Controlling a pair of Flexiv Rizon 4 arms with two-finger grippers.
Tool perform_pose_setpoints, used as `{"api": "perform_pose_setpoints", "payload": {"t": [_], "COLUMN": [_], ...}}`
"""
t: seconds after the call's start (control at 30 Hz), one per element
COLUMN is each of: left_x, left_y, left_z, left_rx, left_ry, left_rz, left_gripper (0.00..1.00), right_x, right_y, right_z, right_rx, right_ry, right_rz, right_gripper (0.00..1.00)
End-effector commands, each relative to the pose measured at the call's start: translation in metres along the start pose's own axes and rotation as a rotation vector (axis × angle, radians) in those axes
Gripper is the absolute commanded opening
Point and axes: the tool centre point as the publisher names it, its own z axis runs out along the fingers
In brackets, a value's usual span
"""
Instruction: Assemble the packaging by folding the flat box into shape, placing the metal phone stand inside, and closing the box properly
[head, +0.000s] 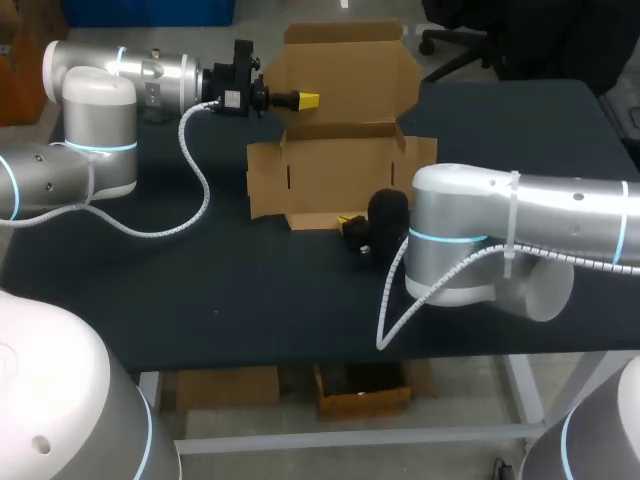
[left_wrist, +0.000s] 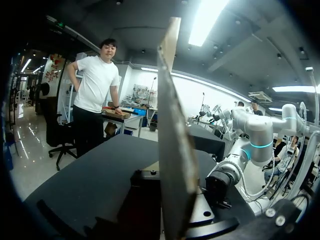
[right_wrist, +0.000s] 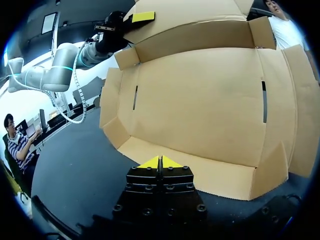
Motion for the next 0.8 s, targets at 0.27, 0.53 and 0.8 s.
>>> {"api": "perform_pose_setpoints", "payload": {"t": [0.27, 0.53, 0.8], "left_x": [0.018, 0.036, 0.056], "left_y": [0.01, 0.018, 0.02], "left_z": [-0.004, -0.005, -0.002], "left_rx": [0.001, 0.011, 0.021], "left_ry": [0.014, 0.032, 0.06], "left_rz": [-0.006, -0.005, 0.002], "left_gripper": [0.0, 0.0, 0.0], "right_x": [0.001, 0.001, 0.001], "right_y": [0.0, 0.0, 0.0], "right_z": [0.003, 0.003, 0.003], "right_rx": [0.006, 0.006, 0.006], "right_ry": [-0.005, -0.005, -0.005], "right_rz": [0.0, 0.0, 0.0], "right_gripper": [0.0, 0.0, 0.0]}}
